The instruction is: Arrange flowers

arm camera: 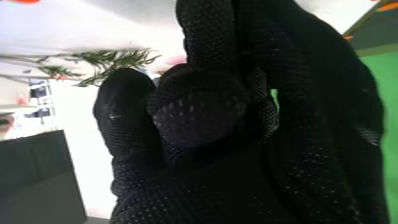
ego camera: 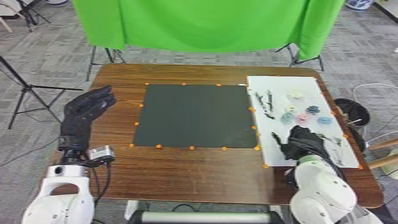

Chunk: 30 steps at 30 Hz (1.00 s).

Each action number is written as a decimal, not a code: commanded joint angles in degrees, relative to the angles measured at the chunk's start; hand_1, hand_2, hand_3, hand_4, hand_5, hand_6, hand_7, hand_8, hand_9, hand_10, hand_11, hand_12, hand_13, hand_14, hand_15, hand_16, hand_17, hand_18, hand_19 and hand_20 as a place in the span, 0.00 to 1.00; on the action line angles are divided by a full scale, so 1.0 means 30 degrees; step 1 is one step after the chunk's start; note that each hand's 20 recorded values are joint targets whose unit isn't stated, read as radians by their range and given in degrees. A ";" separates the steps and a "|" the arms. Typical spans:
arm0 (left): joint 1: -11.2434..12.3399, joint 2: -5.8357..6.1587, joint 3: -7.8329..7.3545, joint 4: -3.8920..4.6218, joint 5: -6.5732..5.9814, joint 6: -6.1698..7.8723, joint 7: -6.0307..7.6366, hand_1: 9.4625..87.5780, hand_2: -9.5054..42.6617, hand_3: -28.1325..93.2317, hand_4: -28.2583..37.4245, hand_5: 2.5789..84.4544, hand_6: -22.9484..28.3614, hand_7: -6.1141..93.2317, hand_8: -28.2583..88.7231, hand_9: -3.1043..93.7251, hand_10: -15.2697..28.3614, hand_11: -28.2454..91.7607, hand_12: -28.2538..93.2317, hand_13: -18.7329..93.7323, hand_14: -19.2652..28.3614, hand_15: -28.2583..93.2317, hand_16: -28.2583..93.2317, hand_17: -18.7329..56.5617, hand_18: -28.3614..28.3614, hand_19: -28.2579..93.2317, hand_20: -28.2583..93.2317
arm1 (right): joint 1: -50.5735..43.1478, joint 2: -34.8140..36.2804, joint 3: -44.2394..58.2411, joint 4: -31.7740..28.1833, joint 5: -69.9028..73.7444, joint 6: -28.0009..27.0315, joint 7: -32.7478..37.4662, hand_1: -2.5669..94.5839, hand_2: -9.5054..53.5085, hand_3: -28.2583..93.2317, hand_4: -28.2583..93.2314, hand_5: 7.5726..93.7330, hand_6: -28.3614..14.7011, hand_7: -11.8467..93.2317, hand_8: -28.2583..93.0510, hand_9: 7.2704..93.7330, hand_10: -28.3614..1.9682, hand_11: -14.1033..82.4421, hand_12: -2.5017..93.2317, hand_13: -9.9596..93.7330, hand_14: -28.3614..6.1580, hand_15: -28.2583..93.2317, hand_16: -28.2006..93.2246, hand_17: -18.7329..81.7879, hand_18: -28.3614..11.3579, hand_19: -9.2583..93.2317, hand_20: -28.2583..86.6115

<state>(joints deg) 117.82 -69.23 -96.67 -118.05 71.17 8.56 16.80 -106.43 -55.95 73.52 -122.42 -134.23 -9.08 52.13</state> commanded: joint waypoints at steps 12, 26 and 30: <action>0.0092 0.0048 -0.0053 0.0036 -0.0219 -0.0046 -0.0153 0.32 0.03 0.76 0.17 0.58 0.51 0.23 0.17 0.54 0.65 0.41 0.32 0.51 0.77 0.47 0.22 0.35 0.75 0.43 0.45 | -0.1196 0.0649 0.0653 -0.0066 0.1335 0.3250 -0.1088 0.97 0.00 0.00 0.69 0.82 0.58 0.40 0.42 0.97 0.61 0.50 0.45 1.00 0.88 0.77 0.45 0.94 0.56 1.00 0.62; 0.0067 0.0087 -0.0113 0.0001 -0.0291 -0.0045 -0.0099 0.32 0.03 0.77 0.17 0.58 0.51 0.23 0.17 0.54 0.65 0.41 0.32 0.51 0.77 0.47 0.22 0.35 0.76 0.43 0.45 | -0.0939 0.1018 0.1403 -0.1226 0.2152 0.3061 -0.1424 0.96 0.00 0.00 0.76 0.80 0.57 0.45 0.43 0.96 0.57 0.53 0.45 1.00 0.89 0.78 0.44 0.94 0.57 1.00 0.62; 0.0130 -0.0011 -0.0241 -0.0014 -0.0322 -0.0116 -0.0158 0.32 0.02 0.77 0.17 0.58 0.51 0.23 0.17 0.54 0.65 0.41 0.32 0.51 0.77 0.47 0.22 0.35 0.76 0.43 0.45 | -0.0917 0.0936 0.1379 -0.1301 0.2373 0.2801 -0.1289 0.95 0.00 0.00 0.78 0.78 0.58 0.47 0.43 0.96 0.57 0.53 0.45 1.00 0.89 0.78 0.44 0.95 0.57 1.00 0.62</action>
<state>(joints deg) 117.76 -68.97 -96.80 -118.02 70.66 8.57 16.69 -108.88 -52.92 77.52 -126.10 -127.25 0.13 47.98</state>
